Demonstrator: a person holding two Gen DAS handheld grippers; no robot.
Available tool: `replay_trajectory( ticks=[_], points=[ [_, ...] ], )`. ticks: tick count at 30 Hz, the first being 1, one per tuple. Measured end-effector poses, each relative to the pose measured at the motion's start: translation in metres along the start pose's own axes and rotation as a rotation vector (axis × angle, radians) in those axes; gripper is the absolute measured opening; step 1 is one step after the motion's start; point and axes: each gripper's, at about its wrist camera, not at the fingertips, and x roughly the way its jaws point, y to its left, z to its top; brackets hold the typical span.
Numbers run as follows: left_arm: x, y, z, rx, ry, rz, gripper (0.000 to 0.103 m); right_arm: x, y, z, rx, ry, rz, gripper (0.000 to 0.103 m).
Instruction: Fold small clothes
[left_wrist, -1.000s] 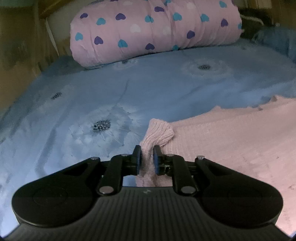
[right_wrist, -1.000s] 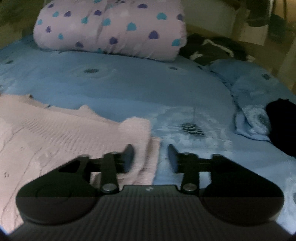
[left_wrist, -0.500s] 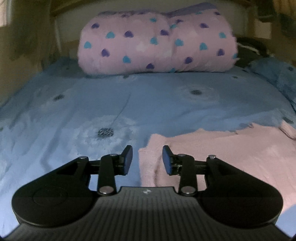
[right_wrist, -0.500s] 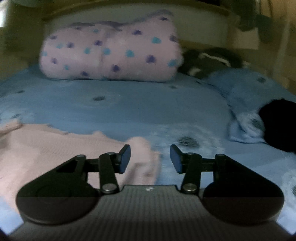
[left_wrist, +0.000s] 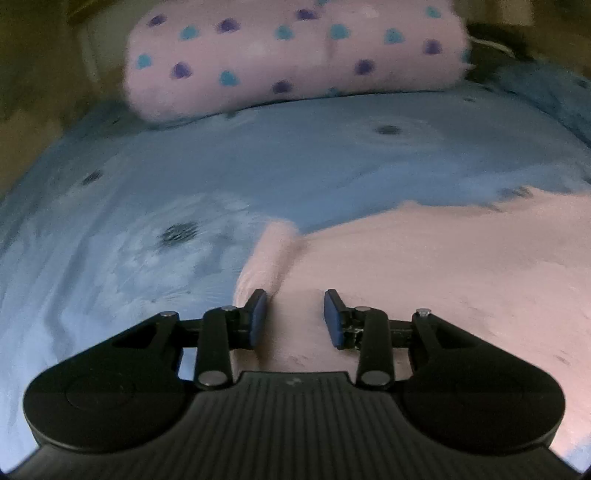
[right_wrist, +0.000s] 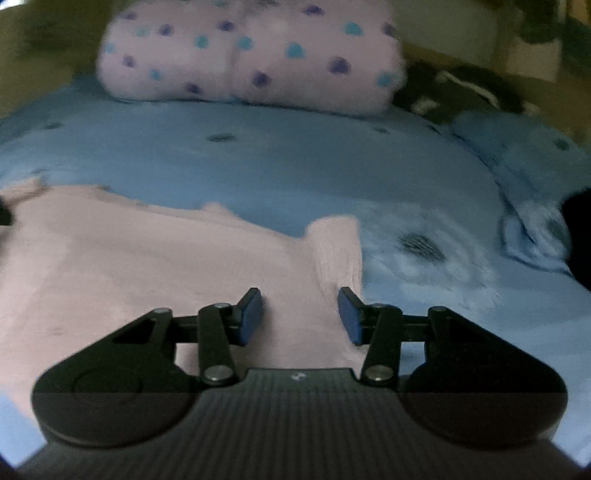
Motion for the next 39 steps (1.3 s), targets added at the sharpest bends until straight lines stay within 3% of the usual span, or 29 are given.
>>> replay_trajectory(
  ticks=[3, 5, 10, 16, 21, 28, 34, 39],
  points=[
    [0.008, 0.016, 0.002, -0.075, -0.006, -0.027, 0.042, 0.010, -0.018, -0.005, 0.088, -0.007, 0.010, 0.049],
    [0.008, 0.021, 0.003, -0.110, -0.006, -0.030, 0.042, 0.013, -0.028, -0.007, 0.146, -0.013, 0.010, 0.056],
    [-0.010, 0.020, 0.008, -0.103, -0.011, 0.005, 0.042, 0.011, -0.044, -0.016, 0.284, -0.022, 0.054, 0.058],
    [-0.054, 0.020, 0.015, -0.103, 0.000, -0.002, 0.044, -0.024, -0.047, -0.011, 0.293, -0.060, 0.016, 0.058],
    [-0.091, 0.004, 0.016, -0.051, 0.046, -0.006, 0.062, -0.069, -0.040, -0.009, 0.258, -0.100, 0.016, 0.058],
    [-0.132, -0.007, -0.005, -0.095, 0.106, -0.065, 0.073, -0.110, -0.015, -0.020, 0.252, -0.096, 0.047, 0.058],
    [-0.144, -0.015, -0.037, -0.091, 0.117, -0.023, 0.074, -0.130, -0.001, -0.047, 0.339, -0.086, 0.045, 0.058],
    [-0.129, -0.017, -0.055, -0.113, 0.144, -0.038, 0.074, -0.140, 0.009, -0.070, 0.378, -0.071, 0.008, 0.058]
  ],
)
